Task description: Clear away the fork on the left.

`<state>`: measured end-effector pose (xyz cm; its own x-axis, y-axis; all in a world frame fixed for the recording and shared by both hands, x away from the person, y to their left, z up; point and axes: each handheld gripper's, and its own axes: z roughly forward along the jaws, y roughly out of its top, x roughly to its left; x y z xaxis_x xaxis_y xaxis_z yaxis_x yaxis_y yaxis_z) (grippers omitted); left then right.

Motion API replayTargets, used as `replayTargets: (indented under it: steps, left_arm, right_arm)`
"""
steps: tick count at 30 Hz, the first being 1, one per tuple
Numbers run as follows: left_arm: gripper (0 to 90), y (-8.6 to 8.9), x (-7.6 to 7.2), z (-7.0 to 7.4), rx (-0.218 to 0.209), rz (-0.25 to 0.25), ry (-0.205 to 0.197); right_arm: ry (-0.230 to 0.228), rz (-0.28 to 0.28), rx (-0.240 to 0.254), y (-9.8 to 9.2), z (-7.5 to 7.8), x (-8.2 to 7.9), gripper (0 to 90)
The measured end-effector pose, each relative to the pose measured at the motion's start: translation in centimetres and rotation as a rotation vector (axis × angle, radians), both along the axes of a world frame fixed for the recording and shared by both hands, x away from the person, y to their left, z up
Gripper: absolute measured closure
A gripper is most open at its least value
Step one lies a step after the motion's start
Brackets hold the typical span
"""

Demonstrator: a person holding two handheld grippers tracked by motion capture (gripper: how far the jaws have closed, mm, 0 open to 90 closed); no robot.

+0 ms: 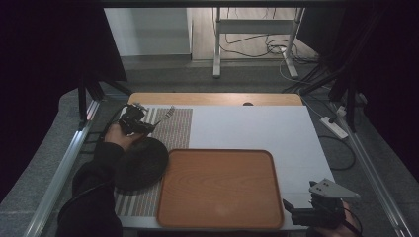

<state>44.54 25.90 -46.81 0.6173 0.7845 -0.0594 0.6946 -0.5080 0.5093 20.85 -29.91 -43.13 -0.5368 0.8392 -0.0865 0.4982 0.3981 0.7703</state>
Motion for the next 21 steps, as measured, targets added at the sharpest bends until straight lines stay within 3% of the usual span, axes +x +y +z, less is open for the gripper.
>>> replayTargets:
  steps: [10,21]
  left_arm:
    - [77.9,-1.2,-4.1,0.4,-0.035,-0.033,-0.004]
    - [77.9,-3.3,-7.6,1.0,-0.067,-0.069,-0.013]
  right_arm:
    - [-0.002,0.002,-0.007,0.1,0.0,0.0,0.0]
    - [-0.007,0.006,-0.012,0.1,0.0,-0.1,0.0]
